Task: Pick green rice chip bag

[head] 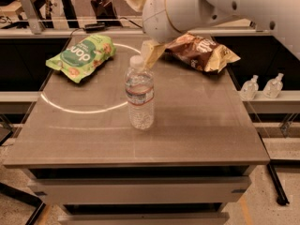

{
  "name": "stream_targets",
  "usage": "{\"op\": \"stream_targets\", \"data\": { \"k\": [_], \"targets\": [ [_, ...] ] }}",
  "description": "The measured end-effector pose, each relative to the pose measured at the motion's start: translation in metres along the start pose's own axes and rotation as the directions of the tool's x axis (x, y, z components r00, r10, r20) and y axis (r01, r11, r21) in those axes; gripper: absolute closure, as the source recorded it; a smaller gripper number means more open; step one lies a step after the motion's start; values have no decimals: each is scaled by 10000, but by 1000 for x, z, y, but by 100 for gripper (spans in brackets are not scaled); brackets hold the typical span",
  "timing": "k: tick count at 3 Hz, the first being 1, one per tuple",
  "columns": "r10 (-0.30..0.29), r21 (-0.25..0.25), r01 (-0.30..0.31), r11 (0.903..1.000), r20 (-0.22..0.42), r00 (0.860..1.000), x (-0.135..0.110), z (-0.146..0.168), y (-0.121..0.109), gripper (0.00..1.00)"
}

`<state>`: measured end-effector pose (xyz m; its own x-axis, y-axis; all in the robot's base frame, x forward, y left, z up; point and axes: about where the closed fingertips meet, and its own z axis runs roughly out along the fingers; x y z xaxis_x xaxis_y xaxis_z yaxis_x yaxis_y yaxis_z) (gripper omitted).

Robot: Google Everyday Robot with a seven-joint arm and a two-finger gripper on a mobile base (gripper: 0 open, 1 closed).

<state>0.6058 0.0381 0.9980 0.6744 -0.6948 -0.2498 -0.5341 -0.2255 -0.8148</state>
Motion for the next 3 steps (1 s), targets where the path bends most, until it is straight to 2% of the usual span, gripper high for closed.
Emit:
{"op": "stream_targets", "data": {
  "k": [1,2,3],
  "targets": [
    [-380,43,379,9993,387,9985,-11,41,-6,0],
    [-888,223,878,9959,477,9949,-14,85,-11,0],
    [-888,223,878,9959,477,9949,-14,85,-11,0]
  ]
}}
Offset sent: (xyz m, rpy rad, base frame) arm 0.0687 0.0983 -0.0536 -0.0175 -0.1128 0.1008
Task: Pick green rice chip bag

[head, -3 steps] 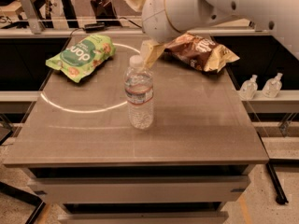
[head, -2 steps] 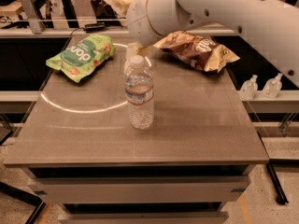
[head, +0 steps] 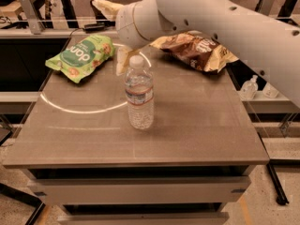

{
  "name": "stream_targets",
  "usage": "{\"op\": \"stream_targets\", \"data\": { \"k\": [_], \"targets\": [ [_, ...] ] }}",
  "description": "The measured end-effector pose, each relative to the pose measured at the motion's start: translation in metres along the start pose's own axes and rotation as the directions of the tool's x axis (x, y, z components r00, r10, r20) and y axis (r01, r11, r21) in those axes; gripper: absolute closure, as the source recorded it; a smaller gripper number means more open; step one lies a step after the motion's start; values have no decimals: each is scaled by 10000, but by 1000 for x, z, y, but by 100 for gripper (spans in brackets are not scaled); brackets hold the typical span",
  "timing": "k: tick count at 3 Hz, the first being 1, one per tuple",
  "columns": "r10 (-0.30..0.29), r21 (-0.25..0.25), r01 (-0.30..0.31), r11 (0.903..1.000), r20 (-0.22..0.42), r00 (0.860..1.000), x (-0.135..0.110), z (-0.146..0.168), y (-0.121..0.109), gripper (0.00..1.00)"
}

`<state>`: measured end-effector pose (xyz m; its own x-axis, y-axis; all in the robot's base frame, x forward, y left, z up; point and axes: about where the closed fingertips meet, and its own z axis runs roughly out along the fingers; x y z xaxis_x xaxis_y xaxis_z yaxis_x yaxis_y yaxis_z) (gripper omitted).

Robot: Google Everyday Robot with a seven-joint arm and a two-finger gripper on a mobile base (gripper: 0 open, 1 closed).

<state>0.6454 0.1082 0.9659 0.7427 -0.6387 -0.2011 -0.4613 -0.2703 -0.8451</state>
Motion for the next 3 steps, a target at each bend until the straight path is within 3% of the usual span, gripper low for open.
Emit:
{"op": "stream_targets", "data": {
  "k": [1,3],
  "targets": [
    [174,63,-172,9998,-224,9996,3,-1,-1,0],
    [-63,-2,63,10000,-555,9984,17,25,-22,0]
  ]
}}
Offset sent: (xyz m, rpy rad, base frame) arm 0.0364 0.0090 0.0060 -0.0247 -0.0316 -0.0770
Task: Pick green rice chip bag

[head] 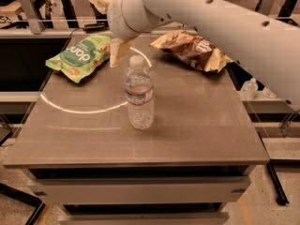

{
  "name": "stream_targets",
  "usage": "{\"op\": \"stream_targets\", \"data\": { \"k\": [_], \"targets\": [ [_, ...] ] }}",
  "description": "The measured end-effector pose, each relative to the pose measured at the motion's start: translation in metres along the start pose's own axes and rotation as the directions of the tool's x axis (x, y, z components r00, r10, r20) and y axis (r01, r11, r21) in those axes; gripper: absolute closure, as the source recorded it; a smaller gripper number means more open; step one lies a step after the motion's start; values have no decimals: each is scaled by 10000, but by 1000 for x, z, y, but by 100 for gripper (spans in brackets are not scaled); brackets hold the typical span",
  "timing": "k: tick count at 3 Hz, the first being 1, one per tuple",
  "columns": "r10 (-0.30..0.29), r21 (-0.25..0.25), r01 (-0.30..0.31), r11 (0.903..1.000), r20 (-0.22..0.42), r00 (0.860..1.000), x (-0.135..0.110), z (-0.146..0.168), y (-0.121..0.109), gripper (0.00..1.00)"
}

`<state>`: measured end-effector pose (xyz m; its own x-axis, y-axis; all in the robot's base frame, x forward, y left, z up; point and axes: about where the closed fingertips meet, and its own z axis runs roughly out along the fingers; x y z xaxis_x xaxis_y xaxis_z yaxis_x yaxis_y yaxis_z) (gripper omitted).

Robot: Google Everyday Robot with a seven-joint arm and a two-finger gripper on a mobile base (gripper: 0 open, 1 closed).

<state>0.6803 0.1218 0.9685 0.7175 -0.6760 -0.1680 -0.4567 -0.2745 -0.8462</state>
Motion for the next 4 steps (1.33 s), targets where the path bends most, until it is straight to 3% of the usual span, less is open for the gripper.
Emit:
{"op": "stream_targets", "data": {
  "k": [2,4],
  "targets": [
    [-347,-599,370,9975,389,9986,7,41,-4,0],
    [-768,-1422,884,9859,850,9934,10,77,2,0]
  ]
}}
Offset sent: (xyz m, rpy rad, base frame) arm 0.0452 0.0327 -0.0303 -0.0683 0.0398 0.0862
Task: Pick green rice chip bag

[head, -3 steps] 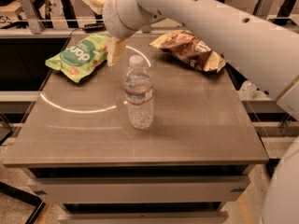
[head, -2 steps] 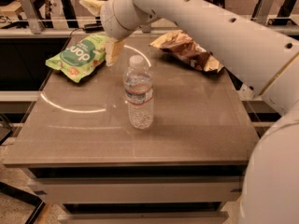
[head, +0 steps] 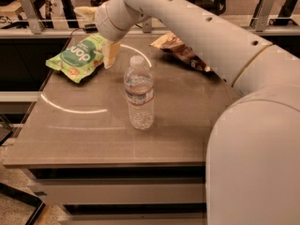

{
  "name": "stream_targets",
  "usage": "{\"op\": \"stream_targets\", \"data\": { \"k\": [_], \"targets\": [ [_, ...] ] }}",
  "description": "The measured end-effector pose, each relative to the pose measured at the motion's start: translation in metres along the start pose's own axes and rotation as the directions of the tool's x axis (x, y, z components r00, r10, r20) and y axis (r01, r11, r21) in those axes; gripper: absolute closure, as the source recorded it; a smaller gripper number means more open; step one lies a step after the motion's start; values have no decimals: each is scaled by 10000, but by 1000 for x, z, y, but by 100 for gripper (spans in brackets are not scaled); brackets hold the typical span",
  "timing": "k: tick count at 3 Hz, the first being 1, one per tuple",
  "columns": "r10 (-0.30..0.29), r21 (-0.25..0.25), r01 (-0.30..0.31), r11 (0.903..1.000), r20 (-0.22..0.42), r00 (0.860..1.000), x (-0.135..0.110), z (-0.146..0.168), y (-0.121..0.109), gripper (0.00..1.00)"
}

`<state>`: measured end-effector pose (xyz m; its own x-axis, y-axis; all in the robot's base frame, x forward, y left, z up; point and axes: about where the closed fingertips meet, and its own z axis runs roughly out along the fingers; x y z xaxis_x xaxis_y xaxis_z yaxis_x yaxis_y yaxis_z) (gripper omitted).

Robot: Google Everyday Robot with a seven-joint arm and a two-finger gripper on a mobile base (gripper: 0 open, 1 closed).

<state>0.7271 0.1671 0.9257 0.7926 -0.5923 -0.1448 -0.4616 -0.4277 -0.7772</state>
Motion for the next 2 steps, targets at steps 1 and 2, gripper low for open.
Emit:
{"op": "stream_targets", "data": {
  "k": [1,2],
  "targets": [
    [-123,-283,128,9995,177,9998,2,15,3,0],
    [-148,-420,161,9990,315,9994,0,29,3,0]
  ]
}}
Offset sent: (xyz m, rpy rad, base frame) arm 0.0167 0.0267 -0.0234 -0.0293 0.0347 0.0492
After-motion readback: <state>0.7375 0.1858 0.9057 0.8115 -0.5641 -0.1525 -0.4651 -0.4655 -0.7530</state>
